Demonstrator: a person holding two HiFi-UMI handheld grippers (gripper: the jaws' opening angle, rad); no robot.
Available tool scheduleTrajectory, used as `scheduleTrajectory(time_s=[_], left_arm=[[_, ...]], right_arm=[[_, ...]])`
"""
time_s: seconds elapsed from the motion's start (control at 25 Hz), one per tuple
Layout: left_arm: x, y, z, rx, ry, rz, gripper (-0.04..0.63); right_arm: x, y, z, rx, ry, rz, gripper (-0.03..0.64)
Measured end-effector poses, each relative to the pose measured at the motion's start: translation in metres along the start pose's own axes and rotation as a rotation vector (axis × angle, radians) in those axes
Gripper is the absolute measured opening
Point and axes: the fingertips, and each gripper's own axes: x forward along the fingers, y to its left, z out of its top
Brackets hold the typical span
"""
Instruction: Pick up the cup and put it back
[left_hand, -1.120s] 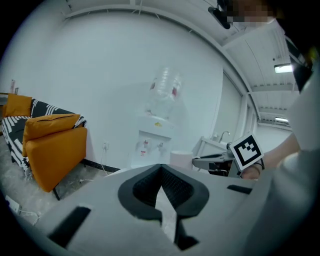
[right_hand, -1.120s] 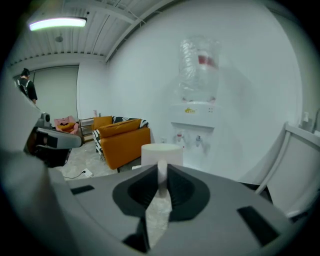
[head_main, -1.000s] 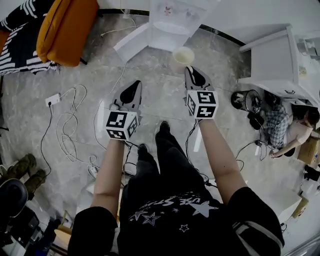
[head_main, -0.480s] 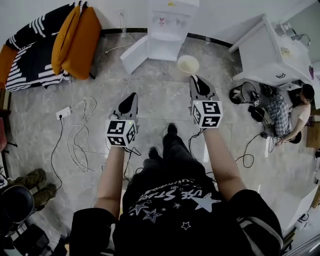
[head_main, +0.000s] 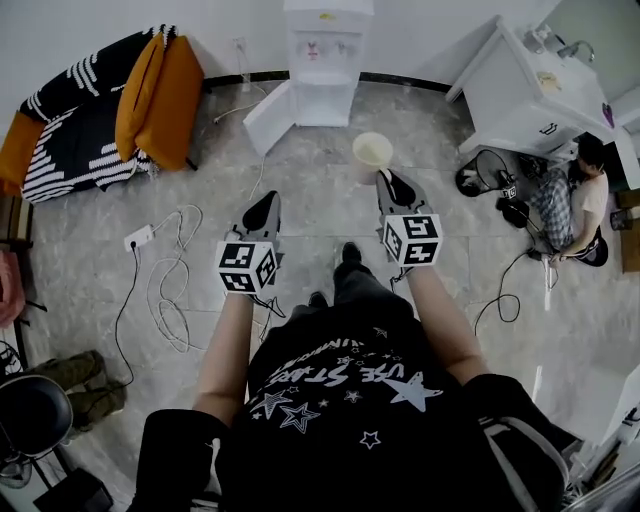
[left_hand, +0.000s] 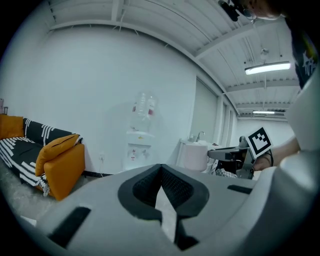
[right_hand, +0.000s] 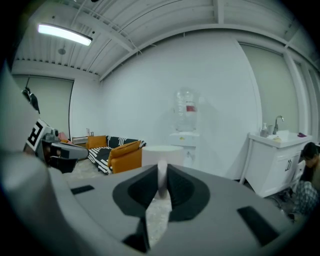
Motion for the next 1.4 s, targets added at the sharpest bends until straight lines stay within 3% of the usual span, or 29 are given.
scheduleTrajectory(time_s=[0.32, 0.64, 0.8, 1.12, 1.24, 1.4], left_arm=[[-0.019, 0.007, 0.013, 0.002, -0.042, 0.017, 0.008], [-0.027, 0.024, 0.002, -0.047, -0.020, 0.072, 0.008], [-0.025, 0.030, -0.002, -0.023, -0.009, 0.067, 0.008], [-0.003, 0.056, 0.001, -0.036, -0.023, 0.122, 0.009], [0.020, 0.069, -0.005, -0.023, -0.006, 0.168, 0.009], [0.067, 0.097, -0.017, -0.063, 0.027, 0.228, 0.009]], right_arm=[[-0.020, 0.010, 0.003, -0.033, 0.004, 0.006, 0.043], [-0.006, 0.011, -0.003, -0.003, 0.042, 0.011, 0.043], [0.008, 0.003, -0.007, 0.020, 0.040, -0.007, 0.043], [0.070, -0.022, -0.017, 0.037, 0.061, 0.026, 0.043], [0.107, -0.035, -0.034, 0.037, 0.091, 0.053, 0.043], [0.175, -0.055, -0.062, 0.049, 0.147, 0.076, 0.043]])
